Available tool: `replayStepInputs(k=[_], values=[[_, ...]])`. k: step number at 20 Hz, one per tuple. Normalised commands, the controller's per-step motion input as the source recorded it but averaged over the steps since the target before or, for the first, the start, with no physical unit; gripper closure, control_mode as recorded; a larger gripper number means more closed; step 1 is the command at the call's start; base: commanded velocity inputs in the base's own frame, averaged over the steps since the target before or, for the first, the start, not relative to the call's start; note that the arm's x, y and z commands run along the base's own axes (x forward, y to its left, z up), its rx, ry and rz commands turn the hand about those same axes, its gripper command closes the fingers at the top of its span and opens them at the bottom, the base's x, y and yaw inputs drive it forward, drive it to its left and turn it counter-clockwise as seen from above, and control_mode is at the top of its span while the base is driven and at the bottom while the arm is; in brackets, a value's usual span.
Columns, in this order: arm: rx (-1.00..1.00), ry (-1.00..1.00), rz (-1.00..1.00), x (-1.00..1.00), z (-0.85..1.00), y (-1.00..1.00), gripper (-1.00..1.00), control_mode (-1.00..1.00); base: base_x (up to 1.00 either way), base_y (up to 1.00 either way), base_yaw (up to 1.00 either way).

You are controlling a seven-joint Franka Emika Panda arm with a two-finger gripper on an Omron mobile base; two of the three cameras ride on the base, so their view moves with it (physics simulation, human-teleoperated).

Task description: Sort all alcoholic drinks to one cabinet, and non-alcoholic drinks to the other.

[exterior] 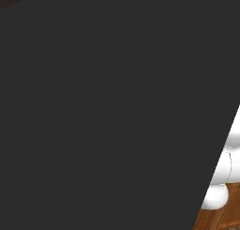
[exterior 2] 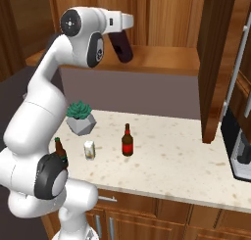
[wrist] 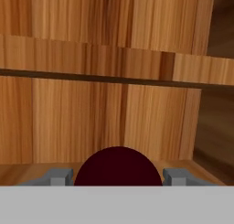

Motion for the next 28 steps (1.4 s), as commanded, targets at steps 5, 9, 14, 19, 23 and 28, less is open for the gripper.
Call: replayStepInputs(k=[5, 9, 14, 19, 23, 28], values=[[0.00, -0.01, 0.00, 0.24, -0.04, -0.03, 1.00, -1.00, 0.00, 0.00, 0.00], [0.00, -0.01, 0.00, 0.24, -0.09, -0.02, 1.00, -1.00, 0.00, 0.00, 0.00], [0.00, -0.02, 0.00, 0.17, -0.17, -0.02, 1.00, -1.00, 0.00, 0.00, 0.00], [0.00, -0.04, 0.00, 0.07, -0.29, -0.05, 1.00, -1.00, 0.00, 0.00, 0.00], [0.00, -0.04, 0.00, 0.05, -0.34, -0.06, 1.00, -1.00, 0.00, 0.00, 0.00], [0.00, -0.02, 0.00, 0.10, -0.28, -0.06, 1.00, -1.00, 0.00, 0.00, 0.00]])
